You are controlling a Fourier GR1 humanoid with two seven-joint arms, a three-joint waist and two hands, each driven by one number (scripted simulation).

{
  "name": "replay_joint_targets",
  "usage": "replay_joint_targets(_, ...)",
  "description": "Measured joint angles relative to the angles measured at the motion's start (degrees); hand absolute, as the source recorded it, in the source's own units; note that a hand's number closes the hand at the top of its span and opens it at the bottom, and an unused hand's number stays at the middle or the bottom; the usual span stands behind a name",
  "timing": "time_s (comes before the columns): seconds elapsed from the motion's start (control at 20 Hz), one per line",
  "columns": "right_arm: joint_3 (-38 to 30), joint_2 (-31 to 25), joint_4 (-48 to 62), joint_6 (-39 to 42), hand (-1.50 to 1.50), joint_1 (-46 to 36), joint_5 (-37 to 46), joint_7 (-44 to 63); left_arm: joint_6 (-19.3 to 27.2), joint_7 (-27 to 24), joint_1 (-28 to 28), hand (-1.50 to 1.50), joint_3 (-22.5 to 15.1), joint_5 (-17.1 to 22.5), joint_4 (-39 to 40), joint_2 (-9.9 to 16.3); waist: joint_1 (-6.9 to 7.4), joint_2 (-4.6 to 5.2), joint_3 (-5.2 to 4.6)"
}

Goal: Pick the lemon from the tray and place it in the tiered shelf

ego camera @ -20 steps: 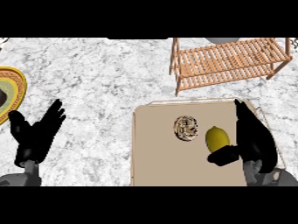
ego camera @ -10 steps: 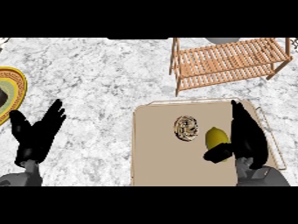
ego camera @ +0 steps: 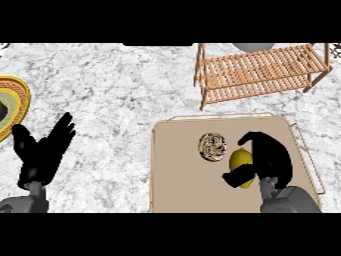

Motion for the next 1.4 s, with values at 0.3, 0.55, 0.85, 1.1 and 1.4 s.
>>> replay_joint_targets(0.3, 0.7, 2.6, -0.3, -1.3, 1.50, 0.3, 0.4, -3.8, -1.5, -0.4, 0.0, 0.00, 1.3, 0.6, 0.7, 0.6, -0.12, 0.01, 0.13)
replay_joint_targets(0.55, 4.3, 3.7, -2.8, -2.0, 1.50, 0.2, 2.7, -6.9, -0.6, -0.5, -0.1, 0.00, 0.8, -0.5, 0.5, -0.4, -0.06, 0.31, 0.60)
replay_joint_targets(0.85, 6.9, 0.1, -9.2, 6.6, 1.50, -1.4, -7.3, -21.1, -0.9, -0.3, 0.0, 0.00, 1.0, -0.3, 0.2, -0.3, 0.02, 0.56, 0.68)
replay_joint_targets(1.1, 4.6, -2.0, -21.8, 10.2, 1.50, -2.2, -11.9, -23.7, -0.4, -1.3, 0.7, 0.00, 0.9, -0.8, 0.0, -1.0, -0.62, 0.34, 0.73)
replay_joint_targets(1.4, -5.0, -3.7, -36.5, 15.0, 1.50, -7.6, -17.2, -15.8, -1.0, -1.8, 1.2, 0.00, 1.5, -0.6, -0.1, -0.5, -0.82, 0.27, 0.65)
